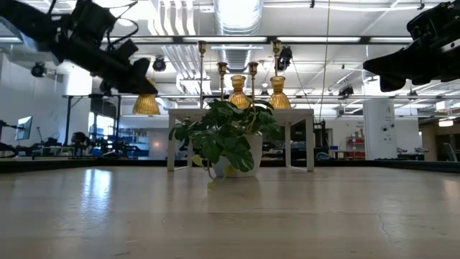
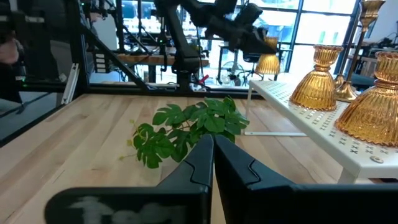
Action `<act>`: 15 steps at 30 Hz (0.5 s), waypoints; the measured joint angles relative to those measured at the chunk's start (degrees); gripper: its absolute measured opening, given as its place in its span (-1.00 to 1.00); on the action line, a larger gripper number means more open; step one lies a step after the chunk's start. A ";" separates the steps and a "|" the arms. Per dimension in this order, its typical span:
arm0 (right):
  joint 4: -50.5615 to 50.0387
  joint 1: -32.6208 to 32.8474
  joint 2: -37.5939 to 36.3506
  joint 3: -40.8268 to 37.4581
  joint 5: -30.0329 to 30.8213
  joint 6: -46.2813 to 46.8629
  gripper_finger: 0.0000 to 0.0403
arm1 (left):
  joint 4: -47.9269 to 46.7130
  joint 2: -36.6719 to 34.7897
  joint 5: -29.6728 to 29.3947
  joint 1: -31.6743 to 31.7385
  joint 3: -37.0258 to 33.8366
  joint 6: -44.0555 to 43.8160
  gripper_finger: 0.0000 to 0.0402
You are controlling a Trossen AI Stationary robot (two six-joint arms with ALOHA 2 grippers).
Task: Pick & Place candle stick holders
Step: Align the yellow glass candle holder with the other yellow glass candle holder on the shelf
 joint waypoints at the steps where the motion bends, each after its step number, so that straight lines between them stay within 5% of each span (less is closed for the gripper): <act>1: 0.00 0.00 0.00 0.02 0.01 0.01 -0.96 | -1.80 -0.26 0.62 0.00 1.47 0.38 -0.36; 15: 0.01 0.00 0.00 0.02 0.02 0.02 -0.96 | -6.28 2.41 15.52 0.02 13.80 5.76 -0.36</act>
